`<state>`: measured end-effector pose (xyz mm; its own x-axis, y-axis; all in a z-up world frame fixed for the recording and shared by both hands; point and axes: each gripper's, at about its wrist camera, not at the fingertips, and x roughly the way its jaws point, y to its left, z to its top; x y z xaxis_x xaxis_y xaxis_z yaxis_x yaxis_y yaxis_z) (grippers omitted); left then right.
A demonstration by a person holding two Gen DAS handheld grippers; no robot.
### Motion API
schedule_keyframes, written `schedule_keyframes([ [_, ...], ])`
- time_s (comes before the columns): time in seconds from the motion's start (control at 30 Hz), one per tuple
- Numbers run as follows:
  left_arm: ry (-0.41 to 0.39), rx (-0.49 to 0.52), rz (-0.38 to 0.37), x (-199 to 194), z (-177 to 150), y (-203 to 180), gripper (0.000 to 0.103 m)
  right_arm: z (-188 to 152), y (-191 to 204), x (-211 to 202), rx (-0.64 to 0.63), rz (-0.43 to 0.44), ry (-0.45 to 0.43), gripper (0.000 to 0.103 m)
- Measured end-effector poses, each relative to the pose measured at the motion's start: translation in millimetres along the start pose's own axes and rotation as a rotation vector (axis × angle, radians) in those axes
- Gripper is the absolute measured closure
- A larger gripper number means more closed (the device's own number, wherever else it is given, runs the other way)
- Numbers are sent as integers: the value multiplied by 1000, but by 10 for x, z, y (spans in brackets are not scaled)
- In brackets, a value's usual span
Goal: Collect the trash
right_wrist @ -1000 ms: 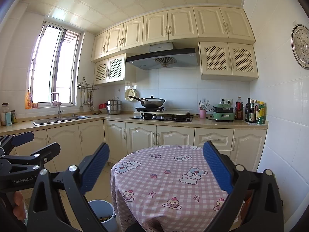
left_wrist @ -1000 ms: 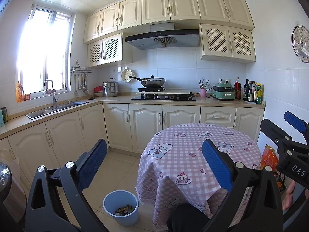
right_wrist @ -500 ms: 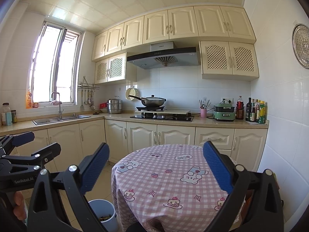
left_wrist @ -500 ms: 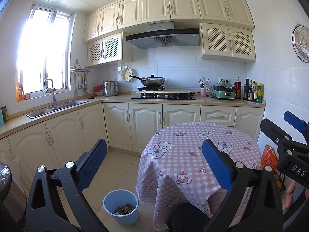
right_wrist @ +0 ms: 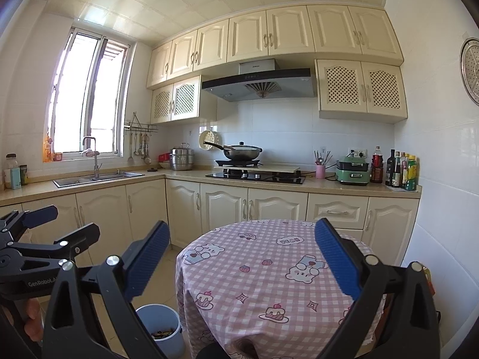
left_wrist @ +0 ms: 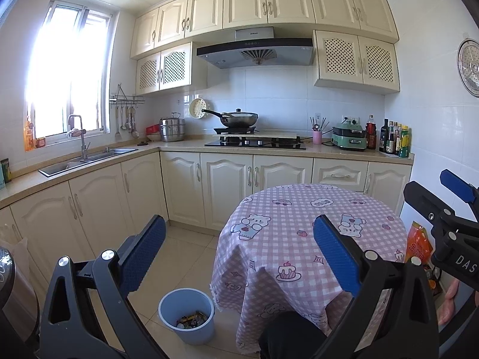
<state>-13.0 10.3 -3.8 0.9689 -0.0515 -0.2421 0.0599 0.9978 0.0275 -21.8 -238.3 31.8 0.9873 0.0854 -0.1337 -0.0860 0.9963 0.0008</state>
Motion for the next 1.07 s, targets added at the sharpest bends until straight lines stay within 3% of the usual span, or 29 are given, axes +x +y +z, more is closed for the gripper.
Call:
schedule_keyframes([
  [0.43,30,-17,8,259,52,135,8,-36,157,337,-33,18,52,7],
  [1.07,133,-9,25,725,-22,189,8,-211,143,918,-33,23,140,7],
])
